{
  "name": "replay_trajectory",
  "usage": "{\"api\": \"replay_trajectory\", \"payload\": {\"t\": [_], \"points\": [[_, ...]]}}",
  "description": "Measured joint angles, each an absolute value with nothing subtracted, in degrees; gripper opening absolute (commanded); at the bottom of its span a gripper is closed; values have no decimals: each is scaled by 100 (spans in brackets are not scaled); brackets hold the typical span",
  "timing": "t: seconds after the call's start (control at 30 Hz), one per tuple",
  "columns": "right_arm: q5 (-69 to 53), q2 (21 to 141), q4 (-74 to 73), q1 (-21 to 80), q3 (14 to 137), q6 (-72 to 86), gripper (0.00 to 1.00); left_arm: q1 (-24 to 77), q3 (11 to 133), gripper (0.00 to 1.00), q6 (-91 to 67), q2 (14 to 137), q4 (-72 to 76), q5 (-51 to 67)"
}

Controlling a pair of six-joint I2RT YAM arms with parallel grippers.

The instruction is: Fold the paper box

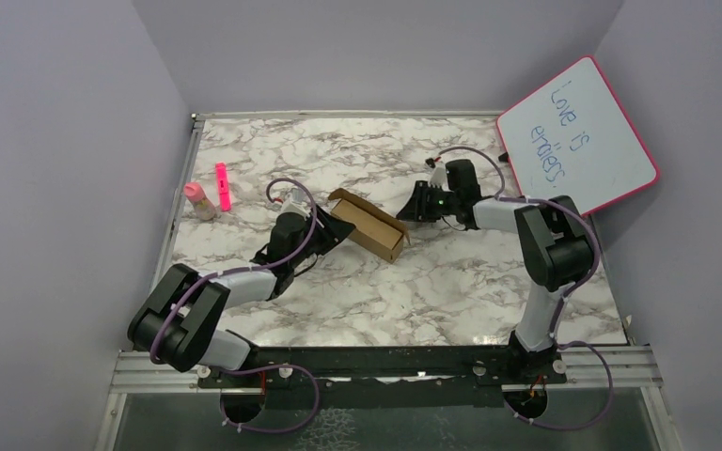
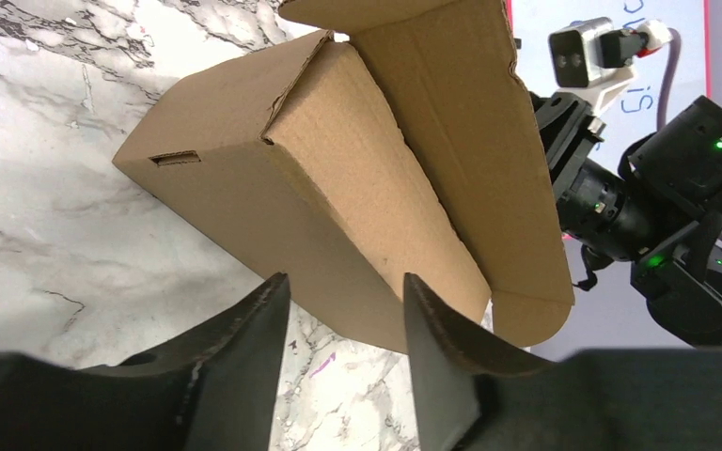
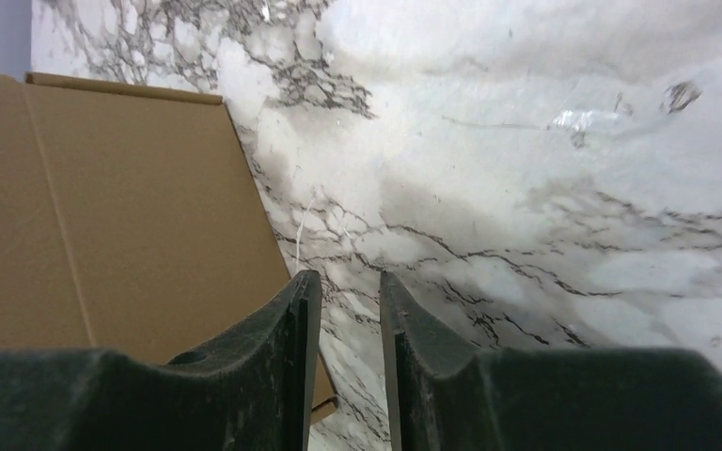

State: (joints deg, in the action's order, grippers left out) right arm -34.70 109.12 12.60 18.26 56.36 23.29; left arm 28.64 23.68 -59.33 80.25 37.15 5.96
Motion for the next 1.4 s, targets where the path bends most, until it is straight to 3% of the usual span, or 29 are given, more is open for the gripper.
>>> {"api": "replay_trajectory", "payload": {"t": [0.37, 0.8, 1.4], "points": [[-4060, 10718, 1122, 1828, 5994, 2093, 42, 2864, 2416, 32, -5826, 8278, 3743, 556], [-4794, 10849, 1015, 2228, 6390, 1774, 53, 2923, 2582, 29, -5920, 8650, 3874, 753], [-5325, 12077, 290, 2366, 7876, 1011, 58, 3393, 2652, 30, -6077, 8685, 4047, 729]]}}
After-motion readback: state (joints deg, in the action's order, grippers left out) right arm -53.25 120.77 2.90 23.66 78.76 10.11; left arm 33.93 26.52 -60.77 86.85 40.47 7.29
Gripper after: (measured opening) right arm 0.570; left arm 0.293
